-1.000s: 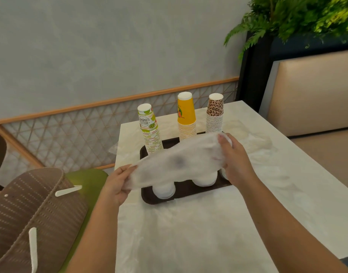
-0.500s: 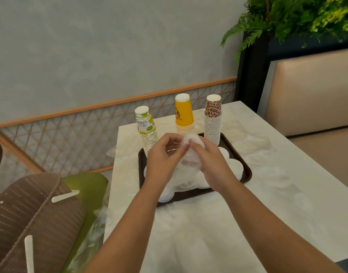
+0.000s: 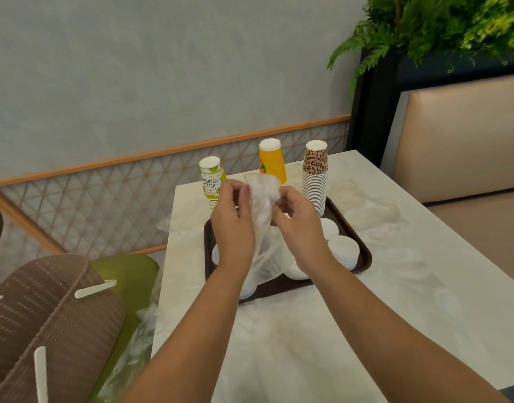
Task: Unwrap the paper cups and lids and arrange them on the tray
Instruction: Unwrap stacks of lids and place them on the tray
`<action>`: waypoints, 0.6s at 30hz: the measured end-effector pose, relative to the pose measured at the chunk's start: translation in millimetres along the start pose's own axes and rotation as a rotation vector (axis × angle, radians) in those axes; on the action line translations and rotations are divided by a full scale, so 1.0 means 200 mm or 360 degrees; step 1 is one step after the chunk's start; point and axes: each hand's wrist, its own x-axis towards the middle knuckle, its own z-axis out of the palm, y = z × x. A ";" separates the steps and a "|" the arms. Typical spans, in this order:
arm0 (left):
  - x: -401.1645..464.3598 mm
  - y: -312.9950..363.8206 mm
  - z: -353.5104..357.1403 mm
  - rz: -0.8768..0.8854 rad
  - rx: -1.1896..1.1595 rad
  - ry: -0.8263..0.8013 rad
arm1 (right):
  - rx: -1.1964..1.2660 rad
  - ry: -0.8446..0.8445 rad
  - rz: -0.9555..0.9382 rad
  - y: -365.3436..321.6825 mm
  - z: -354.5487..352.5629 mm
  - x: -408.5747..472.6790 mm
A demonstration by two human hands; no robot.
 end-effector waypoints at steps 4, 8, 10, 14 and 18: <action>0.09 -0.02 -0.07 -0.0125 -0.0063 0.0221 | 0.0080 0.0123 0.0000 0.02 -0.08 0.01; 0.18 -0.03 -0.16 -0.0134 0.0041 0.0323 | 0.0061 0.0271 0.0007 0.06 -0.18 0.03; 0.21 -0.03 -0.19 -0.0121 0.0057 0.0356 | 0.0015 0.0294 0.0004 0.08 -0.21 0.04; 0.24 -0.04 -0.22 -0.0120 0.0054 0.0405 | -0.0070 0.0381 0.0045 0.13 -0.27 0.05; 0.21 0.00 -0.22 -0.0011 0.0085 0.0227 | -0.0021 0.0715 0.0116 0.15 -0.31 0.04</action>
